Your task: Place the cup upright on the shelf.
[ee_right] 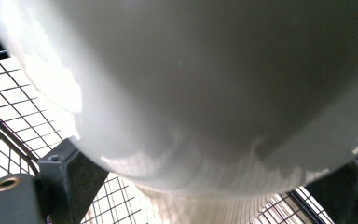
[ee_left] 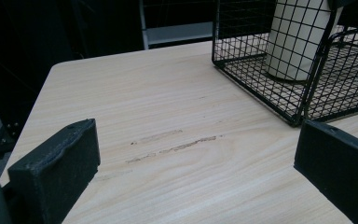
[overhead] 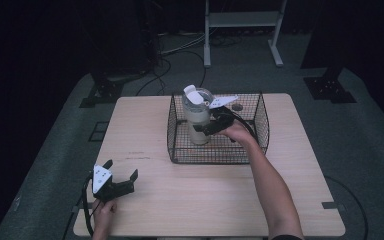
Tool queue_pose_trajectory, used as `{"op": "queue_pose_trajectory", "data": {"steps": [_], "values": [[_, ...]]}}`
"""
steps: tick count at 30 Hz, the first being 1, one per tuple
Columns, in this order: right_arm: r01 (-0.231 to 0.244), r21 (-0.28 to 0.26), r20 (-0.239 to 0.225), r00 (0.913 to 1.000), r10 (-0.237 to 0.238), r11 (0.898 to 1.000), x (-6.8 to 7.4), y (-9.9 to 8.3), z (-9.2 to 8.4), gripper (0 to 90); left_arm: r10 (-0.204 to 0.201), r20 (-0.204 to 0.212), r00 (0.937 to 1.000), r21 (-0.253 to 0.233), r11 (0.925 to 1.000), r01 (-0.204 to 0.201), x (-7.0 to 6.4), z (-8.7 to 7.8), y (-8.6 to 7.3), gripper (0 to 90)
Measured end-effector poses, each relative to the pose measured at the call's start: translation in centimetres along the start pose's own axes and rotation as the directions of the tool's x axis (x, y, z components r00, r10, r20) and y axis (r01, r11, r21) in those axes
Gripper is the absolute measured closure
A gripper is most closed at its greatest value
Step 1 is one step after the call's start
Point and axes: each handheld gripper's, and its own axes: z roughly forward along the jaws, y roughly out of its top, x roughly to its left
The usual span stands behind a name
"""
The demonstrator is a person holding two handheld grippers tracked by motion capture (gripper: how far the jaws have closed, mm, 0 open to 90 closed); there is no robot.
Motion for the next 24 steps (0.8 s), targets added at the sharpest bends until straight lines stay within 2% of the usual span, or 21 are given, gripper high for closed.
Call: {"op": "queue_pose_trajectory", "data": {"steps": [11, 18, 24], "values": [[-0.008, 0.012, 0.005, 1.0000, 0.008, 1.000, -0.1, -0.2, -1.1, 9.1, 0.001, 0.001, 1.0000, 0.001, 1.0000, -0.001, 0.0, 0.0, 0.0, 0.0], [-0.006, -0.008, 0.010, 0.9999, 0.006, 1.000, -0.1, -0.1, -2.1, 9.5, 0.001, 0.002, 1.0000, 0.000, 1.0000, -0.001, 0.0, 0.0, 0.0, 0.0], [-0.009, 0.018, 0.031, 0.9995, 0.008, 1.000, -0.2, -0.2, -3.2, 9.4, 0.004, 0.003, 1.0000, 0.001, 1.0000, -0.004, -0.1, 0.0, 0.0, 0.0]]}}
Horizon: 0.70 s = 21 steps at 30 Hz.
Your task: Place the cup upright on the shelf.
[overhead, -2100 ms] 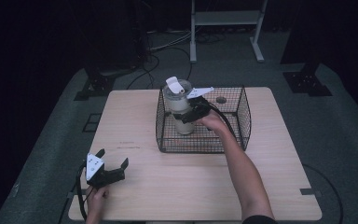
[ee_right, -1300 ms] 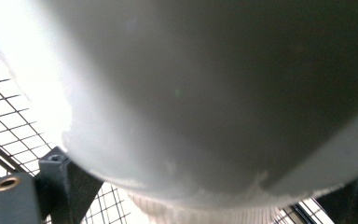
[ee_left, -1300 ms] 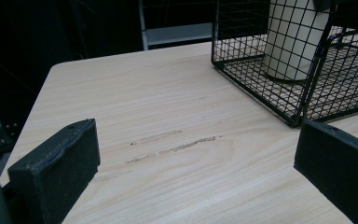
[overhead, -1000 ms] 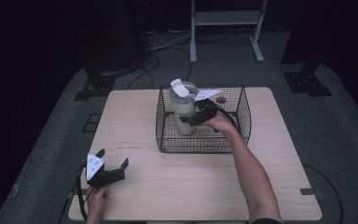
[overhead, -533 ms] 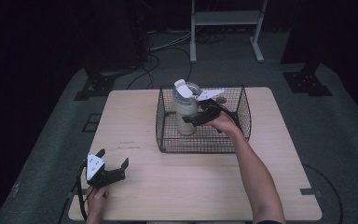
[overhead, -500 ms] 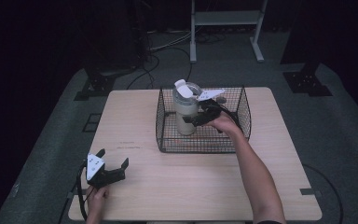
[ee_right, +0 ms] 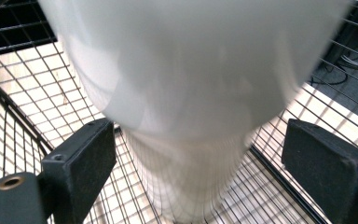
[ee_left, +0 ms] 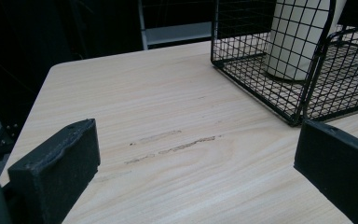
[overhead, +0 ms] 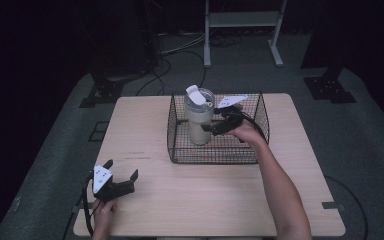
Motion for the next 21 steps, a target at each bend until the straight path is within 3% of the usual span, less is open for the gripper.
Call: {"op": "queue_pose_trajectory", "data": {"steps": [8, 16, 21], "values": [[-0.019, 0.013, 0.004, 0.9998, 0.019, 1.000, 0.4, 0.9, -2.1, 9.4, 0.004, 0.000, 1.0000, 0.002, 1.0000, -0.004, 0.0, 0.0, 0.0, 0.0], [-0.044, 0.053, 0.035, 0.9985, 0.042, 0.998, 0.5, 1.1, -3.9, 9.4, 0.004, 0.000, 1.0000, 0.003, 1.0000, -0.004, -0.1, 0.0, 0.0, 0.0], [-0.055, 0.049, 0.050, 0.9974, 0.053, 0.997, 0.7, 1.3, -5.0, 9.4, 0.004, -0.001, 1.0000, 0.002, 1.0000, -0.004, -0.1, 0.0, 0.0, 0.0]]}}
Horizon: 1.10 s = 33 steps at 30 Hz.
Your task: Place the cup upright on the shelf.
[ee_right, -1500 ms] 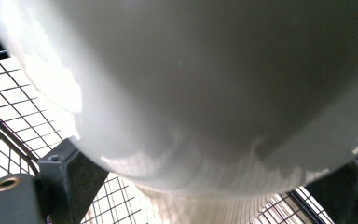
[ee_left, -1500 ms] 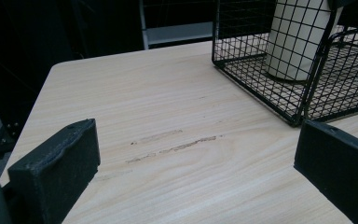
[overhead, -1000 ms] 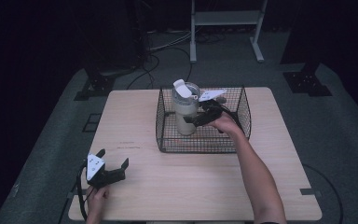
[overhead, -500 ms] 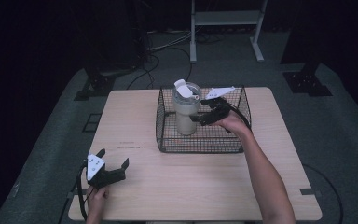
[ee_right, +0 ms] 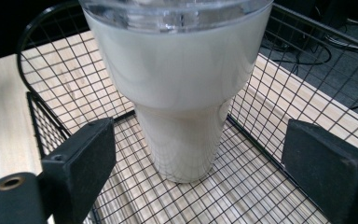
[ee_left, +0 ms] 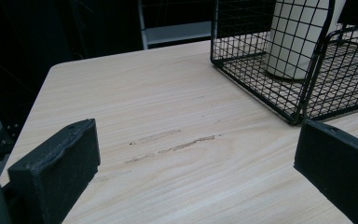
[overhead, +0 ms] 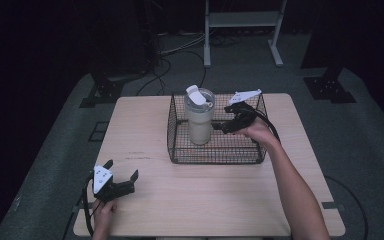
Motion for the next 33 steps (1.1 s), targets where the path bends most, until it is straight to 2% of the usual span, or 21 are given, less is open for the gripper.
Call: {"op": "queue_pose_trajectory", "data": {"steps": [12, 33], "values": [[0.001, -0.013, 0.016, 0.9999, -0.001, 1.000, 0.4, 0.3, -2.6, 9.4, 0.002, 0.000, 1.0000, 0.001, 1.0000, -0.002, 0.0, 0.0, 0.0, 0.0], [0.033, -0.023, 0.023, 0.9992, -0.032, 0.999, 1.4, 0.0, -5.8, 9.4, 0.004, -0.001, 1.0000, 0.002, 1.0000, -0.004, -0.1, 0.1, 0.0, 0.0]]}}
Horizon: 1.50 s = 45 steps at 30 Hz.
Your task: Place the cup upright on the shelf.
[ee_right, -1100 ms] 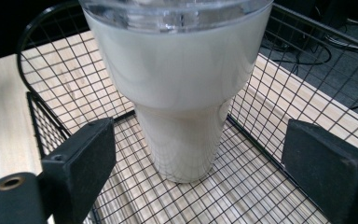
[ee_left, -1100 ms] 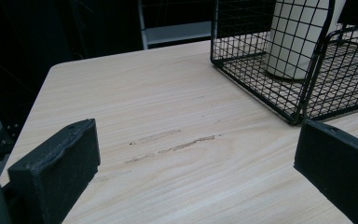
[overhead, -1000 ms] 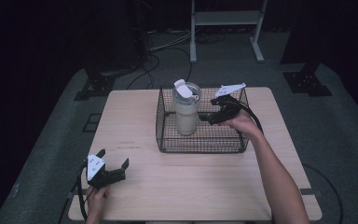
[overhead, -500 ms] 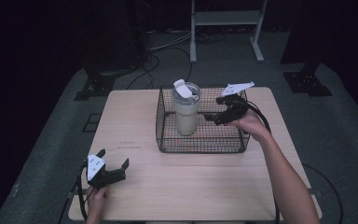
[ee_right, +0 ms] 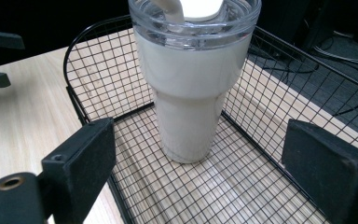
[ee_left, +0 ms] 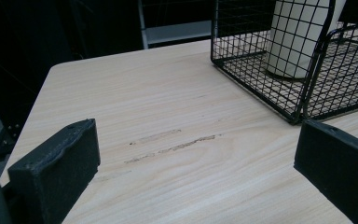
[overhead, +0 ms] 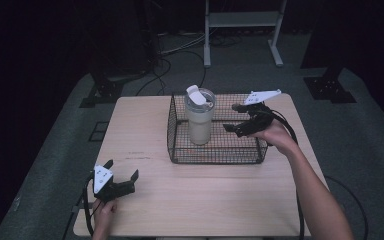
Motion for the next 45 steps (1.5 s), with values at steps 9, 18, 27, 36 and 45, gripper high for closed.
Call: {"op": "queue_pose_trajectory", "data": {"steps": [9, 18, 27, 36, 45], "values": [[0.011, 0.001, -0.010, 0.9999, -0.011, 1.000, 0.6, -0.9, -0.8, 9.4, 0.002, 0.000, 1.0000, 0.002, 1.0000, -0.002, 0.0, 0.0, 0.0, 0.0], [0.023, 0.000, -0.017, 0.9996, -0.023, 1.000, 1.3, -1.3, -1.7, 9.4, -0.001, 0.000, 1.0000, -0.001, 1.0000, 0.001, 0.0, 0.0, 0.0, 0.0], [0.023, -0.010, -0.026, 0.9994, -0.023, 1.000, 1.9, -2.1, -2.5, 9.4, 0.002, -0.002, 1.0000, -0.002, 1.0000, -0.002, 0.0, 0.1, 0.0, 0.0], [0.021, -0.018, -0.038, 0.9990, -0.022, 1.000, 2.7, -3.1, -3.4, 9.4, 0.003, -0.001, 1.0000, 0.001, 1.0000, -0.003, 0.0, 0.0, 0.0, 0.0], [0.015, -0.016, -0.040, 0.9991, -0.016, 1.000, 3.1, -4.3, -4.0, 9.4, 0.001, -0.003, 1.0000, 0.002, 1.0000, -0.001, 0.0, 0.1, 0.0, 0.0]]}}
